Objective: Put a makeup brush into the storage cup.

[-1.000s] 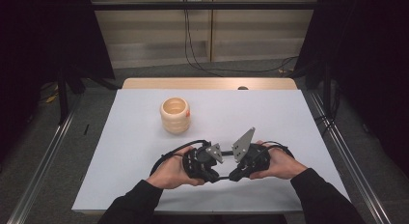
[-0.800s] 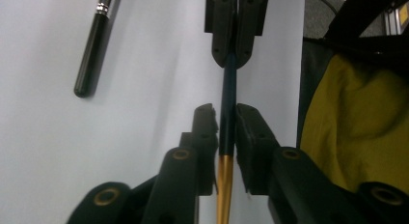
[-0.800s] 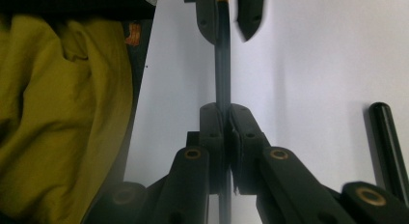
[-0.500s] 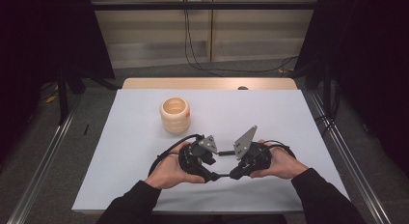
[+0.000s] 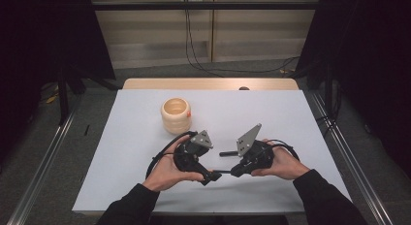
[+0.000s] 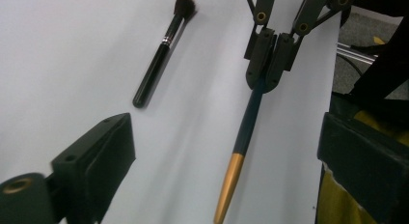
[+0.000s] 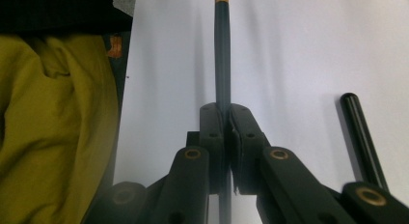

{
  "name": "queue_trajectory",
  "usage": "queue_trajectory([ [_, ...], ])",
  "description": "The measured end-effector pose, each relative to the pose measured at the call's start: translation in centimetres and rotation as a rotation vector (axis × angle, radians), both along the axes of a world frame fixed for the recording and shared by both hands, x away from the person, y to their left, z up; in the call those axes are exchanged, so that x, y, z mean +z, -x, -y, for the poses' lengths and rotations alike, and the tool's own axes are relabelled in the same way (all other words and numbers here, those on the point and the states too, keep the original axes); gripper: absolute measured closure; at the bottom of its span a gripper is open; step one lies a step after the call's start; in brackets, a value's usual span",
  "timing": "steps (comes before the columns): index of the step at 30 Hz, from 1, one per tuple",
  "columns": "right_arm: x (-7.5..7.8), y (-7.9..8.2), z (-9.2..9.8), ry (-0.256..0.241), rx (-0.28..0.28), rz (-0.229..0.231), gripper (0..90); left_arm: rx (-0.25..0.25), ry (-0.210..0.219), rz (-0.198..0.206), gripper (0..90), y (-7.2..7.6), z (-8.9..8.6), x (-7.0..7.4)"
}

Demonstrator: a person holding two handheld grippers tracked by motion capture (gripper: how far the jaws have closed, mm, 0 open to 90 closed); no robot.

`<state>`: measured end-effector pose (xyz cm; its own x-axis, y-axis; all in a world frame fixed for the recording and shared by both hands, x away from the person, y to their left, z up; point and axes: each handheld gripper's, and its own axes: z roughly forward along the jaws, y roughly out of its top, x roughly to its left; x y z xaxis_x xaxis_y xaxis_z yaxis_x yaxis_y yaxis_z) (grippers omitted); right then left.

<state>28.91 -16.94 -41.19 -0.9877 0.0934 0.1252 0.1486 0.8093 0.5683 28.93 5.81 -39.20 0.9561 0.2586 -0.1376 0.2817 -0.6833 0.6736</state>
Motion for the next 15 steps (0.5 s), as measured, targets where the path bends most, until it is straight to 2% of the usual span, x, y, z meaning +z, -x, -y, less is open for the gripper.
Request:
queue_trajectory([
  [1,0.0,0.0,0.0,0.000,-0.003,-0.002,85.2,0.000,-0.001,0.006,5.4,-0.1,-0.4,0.0],
  [2,-0.1,0.0,0.0,-0.002,-0.014,-0.003,85.2,0.020,0.023,0.006,5.0,-0.2,-0.7,-0.1],
  [3,-0.1,-0.1,0.2,-0.009,-0.020,-0.003,85.2,0.034,0.029,-0.001,4.8,-0.2,-0.9,-0.1],
  [8,-0.4,-0.2,1.1,-0.022,-0.080,-0.020,85.2,0.045,0.081,0.006,3.9,0.3,-2.2,0.2],
  [12,-0.5,-0.1,1.5,-0.037,-0.122,-0.028,85.2,0.067,0.125,0.041,3.9,0.6,-2.8,0.4],
  [15,-0.6,0.1,1.8,-0.046,-0.142,-0.016,85.3,0.106,0.124,0.071,3.4,0.8,-3.2,0.5],
])
